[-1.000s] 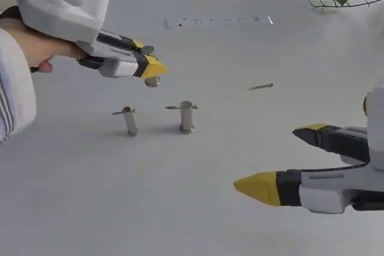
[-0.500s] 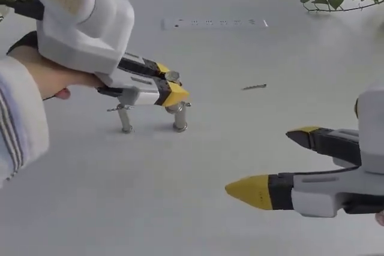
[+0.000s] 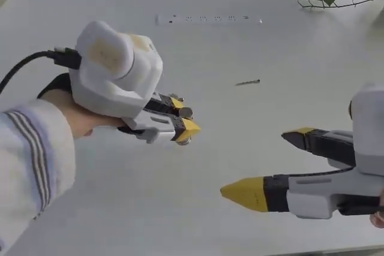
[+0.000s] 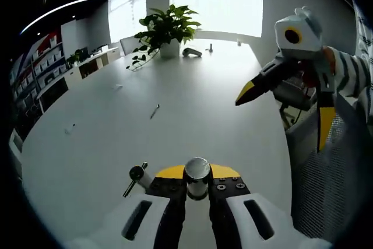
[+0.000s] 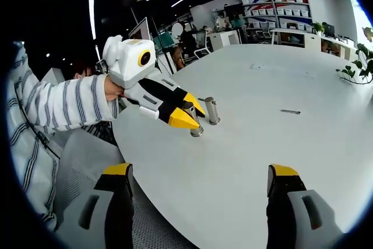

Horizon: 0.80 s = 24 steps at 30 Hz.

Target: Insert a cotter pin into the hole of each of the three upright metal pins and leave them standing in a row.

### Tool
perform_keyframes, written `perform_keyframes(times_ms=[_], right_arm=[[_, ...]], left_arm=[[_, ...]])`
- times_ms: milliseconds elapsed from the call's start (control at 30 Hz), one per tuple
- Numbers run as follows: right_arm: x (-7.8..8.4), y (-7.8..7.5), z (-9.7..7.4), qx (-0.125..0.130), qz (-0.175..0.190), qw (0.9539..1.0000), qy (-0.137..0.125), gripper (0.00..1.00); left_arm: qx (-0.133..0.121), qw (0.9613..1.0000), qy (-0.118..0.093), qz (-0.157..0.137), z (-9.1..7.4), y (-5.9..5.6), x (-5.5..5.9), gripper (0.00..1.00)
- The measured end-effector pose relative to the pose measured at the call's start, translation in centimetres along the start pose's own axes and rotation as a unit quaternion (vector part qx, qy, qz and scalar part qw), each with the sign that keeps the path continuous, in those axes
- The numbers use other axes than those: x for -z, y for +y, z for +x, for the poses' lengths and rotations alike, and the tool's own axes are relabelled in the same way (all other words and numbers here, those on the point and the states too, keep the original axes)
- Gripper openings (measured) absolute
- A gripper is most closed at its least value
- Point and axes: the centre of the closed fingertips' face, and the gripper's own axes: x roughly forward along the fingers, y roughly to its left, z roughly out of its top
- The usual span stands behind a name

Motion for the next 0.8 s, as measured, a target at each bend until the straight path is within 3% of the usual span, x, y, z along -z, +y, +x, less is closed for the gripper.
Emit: perform_keyframes(times_ms=[200,800], right_arm=[[0.7,0.0,-0.1,0.0,0.006,1.0,0.006,0.95],[1.5,-0.2,-0.6,0.005,0.016,0.9998,0.013,0.94]], left_arm=[[0.002,1.0,0.008,-0.005,0.9,-0.9,0.9,0.1],[0.0,1.0,0.008,0.0,2.5,-2.5,1.2,0.1]])
